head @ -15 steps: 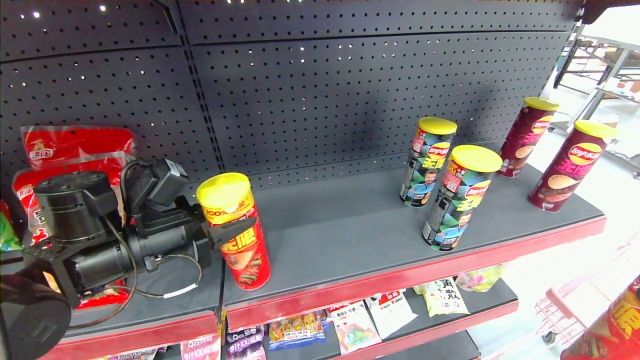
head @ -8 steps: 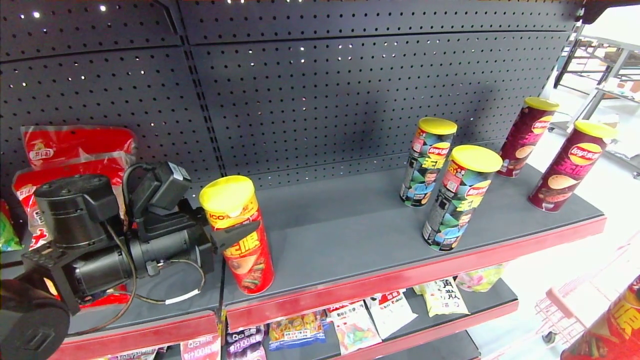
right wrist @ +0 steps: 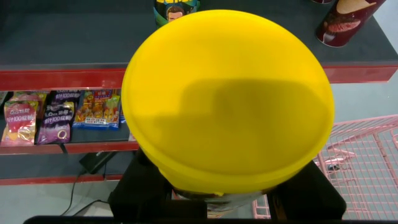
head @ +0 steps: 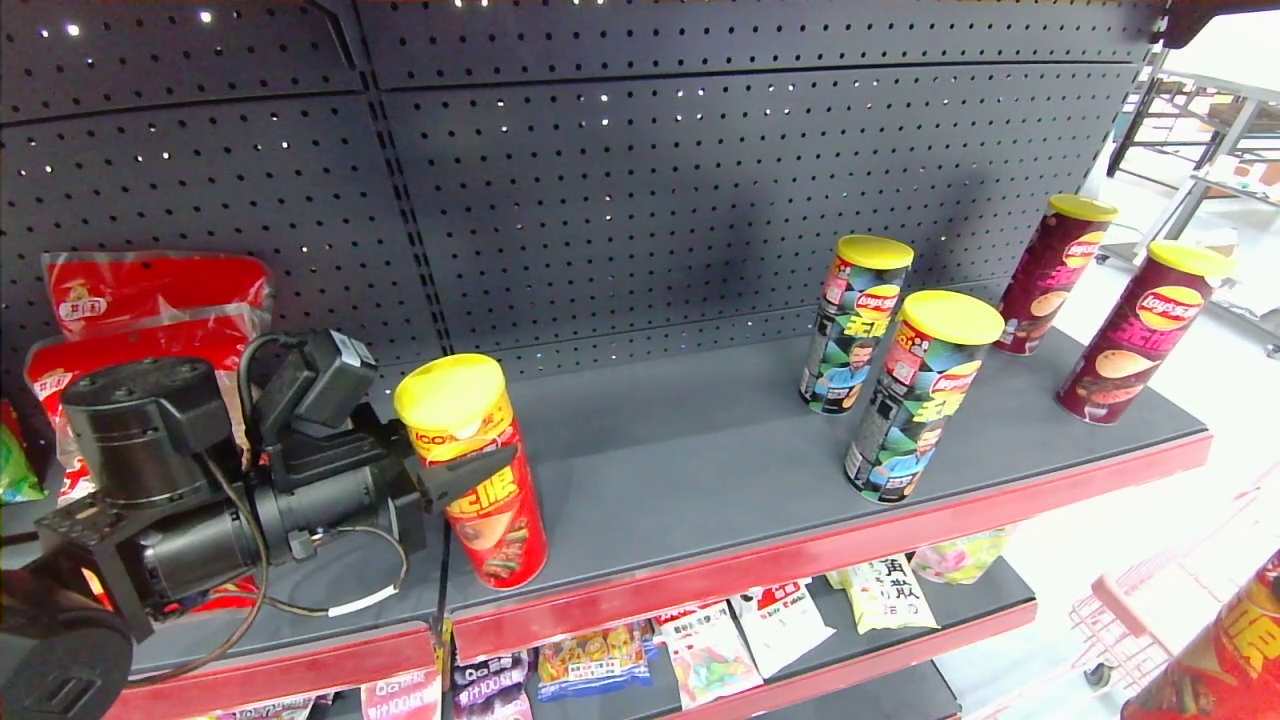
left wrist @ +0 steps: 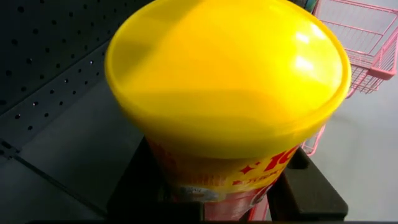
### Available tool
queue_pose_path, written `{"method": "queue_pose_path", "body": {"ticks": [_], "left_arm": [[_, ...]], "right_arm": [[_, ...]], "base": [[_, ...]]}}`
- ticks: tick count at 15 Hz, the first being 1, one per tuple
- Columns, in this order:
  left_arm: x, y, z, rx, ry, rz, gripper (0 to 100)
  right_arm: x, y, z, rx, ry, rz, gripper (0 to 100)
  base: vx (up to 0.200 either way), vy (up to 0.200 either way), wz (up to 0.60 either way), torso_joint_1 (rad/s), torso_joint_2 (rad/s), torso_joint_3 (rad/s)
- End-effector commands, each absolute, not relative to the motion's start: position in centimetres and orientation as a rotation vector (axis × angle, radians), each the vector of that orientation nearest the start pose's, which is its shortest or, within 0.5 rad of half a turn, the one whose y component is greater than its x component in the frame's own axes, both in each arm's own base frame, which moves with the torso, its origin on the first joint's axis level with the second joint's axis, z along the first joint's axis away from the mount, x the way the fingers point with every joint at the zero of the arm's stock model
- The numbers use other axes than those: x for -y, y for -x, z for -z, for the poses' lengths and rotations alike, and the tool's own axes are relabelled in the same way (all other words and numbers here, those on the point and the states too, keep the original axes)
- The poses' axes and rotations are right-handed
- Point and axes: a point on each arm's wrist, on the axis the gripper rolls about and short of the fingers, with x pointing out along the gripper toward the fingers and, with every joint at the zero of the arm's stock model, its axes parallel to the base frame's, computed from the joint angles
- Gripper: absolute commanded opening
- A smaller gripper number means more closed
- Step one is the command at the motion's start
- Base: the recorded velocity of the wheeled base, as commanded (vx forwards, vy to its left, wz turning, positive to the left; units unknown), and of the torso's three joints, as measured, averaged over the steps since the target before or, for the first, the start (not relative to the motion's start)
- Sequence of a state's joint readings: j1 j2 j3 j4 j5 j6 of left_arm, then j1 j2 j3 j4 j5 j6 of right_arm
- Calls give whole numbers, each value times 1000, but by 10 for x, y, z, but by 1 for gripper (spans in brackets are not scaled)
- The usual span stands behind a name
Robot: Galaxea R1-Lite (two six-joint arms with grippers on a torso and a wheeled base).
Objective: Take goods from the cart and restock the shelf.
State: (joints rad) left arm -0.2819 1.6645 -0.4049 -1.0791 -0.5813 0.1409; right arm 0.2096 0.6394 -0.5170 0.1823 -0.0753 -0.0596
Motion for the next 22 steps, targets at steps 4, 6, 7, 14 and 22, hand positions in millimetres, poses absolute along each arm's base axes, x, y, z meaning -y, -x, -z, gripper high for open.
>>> {"method": "queue_pose_path", "body": {"ticks": [4,6,7,14,22], "left_arm": [[84,-235,-137,-130,-105,876,100],[84,-234,-136,-135,-106,870,100],[85,-232,-137,-131,-108,870,100],[83,-227,-137,-101,-111,865,100],[61,-194,-129,-112,-105,821,100]], "right_arm": [[-7,-39,-202,-298,103,-143,0],[-7,-39,-202,-298,103,-143,0],[-7,-39,-202,-298,103,-143,0],[-7,-39,-203,-294,102,-141,0],[-7,-39,-204,-291,104,-140,0]], "base": [[0,0,0,0,0,0],[0,0,0,0,0,0],[0,0,0,0,0,0],[0,0,0,0,0,0],[0,0,0,0,0,0]]}}
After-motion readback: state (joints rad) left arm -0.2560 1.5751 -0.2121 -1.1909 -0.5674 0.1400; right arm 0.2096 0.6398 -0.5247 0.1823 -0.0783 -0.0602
